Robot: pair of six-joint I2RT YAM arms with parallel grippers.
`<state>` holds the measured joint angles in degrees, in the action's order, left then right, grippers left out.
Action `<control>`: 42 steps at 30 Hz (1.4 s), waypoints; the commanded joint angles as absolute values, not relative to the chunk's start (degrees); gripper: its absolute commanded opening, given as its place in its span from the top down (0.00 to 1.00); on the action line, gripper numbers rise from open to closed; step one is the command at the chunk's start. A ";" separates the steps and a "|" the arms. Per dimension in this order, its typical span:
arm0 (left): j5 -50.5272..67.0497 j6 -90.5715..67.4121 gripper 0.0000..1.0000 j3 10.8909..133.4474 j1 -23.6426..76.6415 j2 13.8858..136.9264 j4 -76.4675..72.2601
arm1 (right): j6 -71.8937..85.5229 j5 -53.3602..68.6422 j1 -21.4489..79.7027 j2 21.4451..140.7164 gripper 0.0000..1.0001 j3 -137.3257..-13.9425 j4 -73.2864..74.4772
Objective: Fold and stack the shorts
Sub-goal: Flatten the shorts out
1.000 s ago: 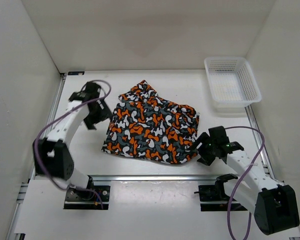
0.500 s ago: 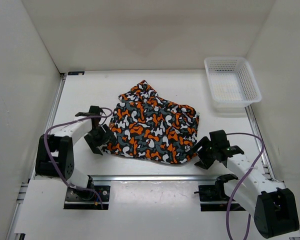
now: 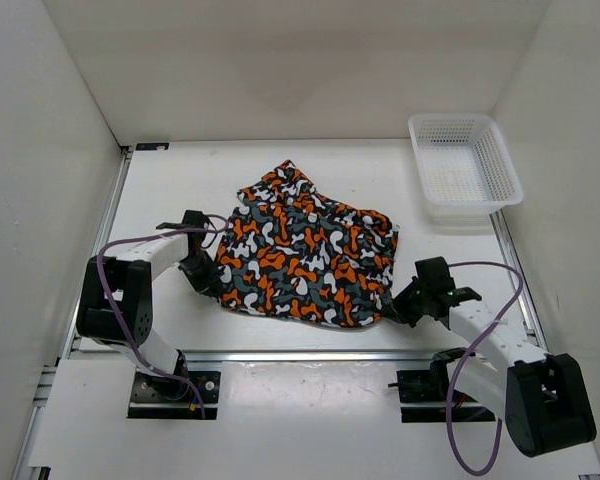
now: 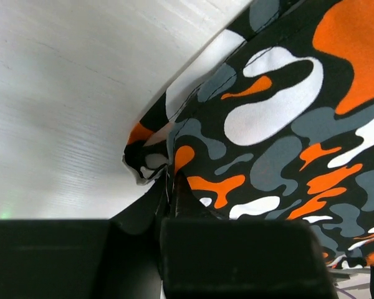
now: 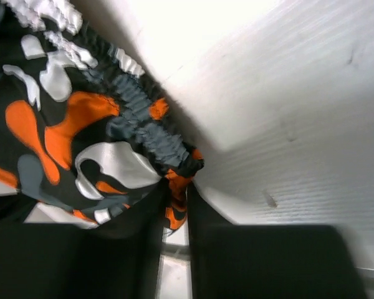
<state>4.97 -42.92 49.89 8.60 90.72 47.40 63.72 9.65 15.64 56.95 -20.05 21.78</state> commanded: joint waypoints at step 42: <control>-2.90 -33.05 0.90 139.94 8.26 60.64 62.06 | 22.94 14.86 15.38 47.02 1.00 -111.63 47.99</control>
